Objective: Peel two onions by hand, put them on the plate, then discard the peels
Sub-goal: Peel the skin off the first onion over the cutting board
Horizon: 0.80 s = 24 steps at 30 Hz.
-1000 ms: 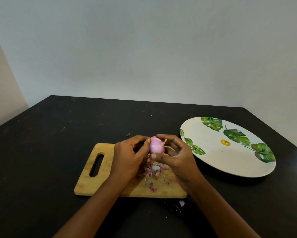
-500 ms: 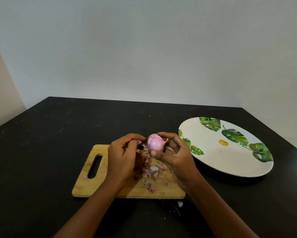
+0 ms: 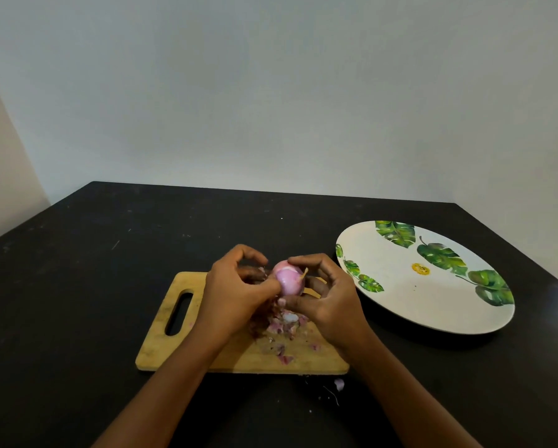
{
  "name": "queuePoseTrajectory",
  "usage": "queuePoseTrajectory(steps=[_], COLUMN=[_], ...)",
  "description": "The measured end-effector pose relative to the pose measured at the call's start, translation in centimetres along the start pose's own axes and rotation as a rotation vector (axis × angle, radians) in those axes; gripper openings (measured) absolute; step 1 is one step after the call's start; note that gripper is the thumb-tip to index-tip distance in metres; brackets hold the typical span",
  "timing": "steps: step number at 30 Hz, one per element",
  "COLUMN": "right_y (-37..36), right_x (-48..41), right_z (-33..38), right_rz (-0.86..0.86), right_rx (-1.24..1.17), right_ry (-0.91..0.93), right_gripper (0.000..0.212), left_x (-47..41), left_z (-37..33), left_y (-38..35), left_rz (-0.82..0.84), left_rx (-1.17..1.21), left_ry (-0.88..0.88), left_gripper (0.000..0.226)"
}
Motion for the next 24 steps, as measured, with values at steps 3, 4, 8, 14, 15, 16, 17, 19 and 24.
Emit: queuePoseTrajectory(steps=[3, 4, 8, 14, 15, 16, 17, 19, 24], right_y=[-0.1, -0.1, 0.0, -0.1, -0.1, 0.0, -0.1, -0.4, -1.0], right_x=[0.1, 0.1, 0.0, -0.1, -0.1, -0.2, -0.2, -0.2, -0.2], right_z=[0.0, -0.1, -0.3, -0.2, -0.3, -0.5, -0.8, -1.2, -0.8], right_rz=[0.024, 0.026, 0.029, 0.003, -0.004, -0.013, -0.016, 0.006, 0.073], right_rx=[0.028, 0.029, 0.030, -0.064, -0.109, -0.175, -0.266, -0.490, -0.857], right_ry=[0.027, 0.029, 0.034, -0.013, -0.053, -0.122, -0.215, -0.387, -0.569], right_gripper=[0.053, 0.053, 0.053, 0.051, 0.051, 0.051, 0.051, 0.052, 0.062], left_x=[0.2, 0.3, 0.6, 0.3, 0.2, 0.2, 0.1, 0.2, 0.4], left_z=[-0.2, -0.3, -0.5, -0.7, -0.7, -0.7, -0.7, -0.7, -0.9], left_y=[0.0, 0.0, -0.1, 0.4, 0.5, 0.7, 0.7, 0.7, 0.6], left_rz=[-0.009, -0.010, -0.030, -0.123, -0.140, -0.159, -0.172, -0.172, -0.168], left_rx=[-0.049, -0.059, -0.117, -0.098, -0.072, -0.041, -0.007, 0.057, 0.162], left_ry=[-0.032, -0.055, -0.111, -0.137, -0.125, -0.110, -0.095, -0.077, -0.031], left_gripper=[0.037, 0.037, 0.035, 0.027, 0.027, 0.026, 0.025, 0.022, 0.020])
Point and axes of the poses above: each hand's wrist, its own x-axis away from the middle knuckle, its own y-axis out of the back of the hand, z = x × y, the point moved 5 cm from there along -x, towards the middle knuckle, and after that the axes turned 14 degrees about -z, right-handed, at the moved point
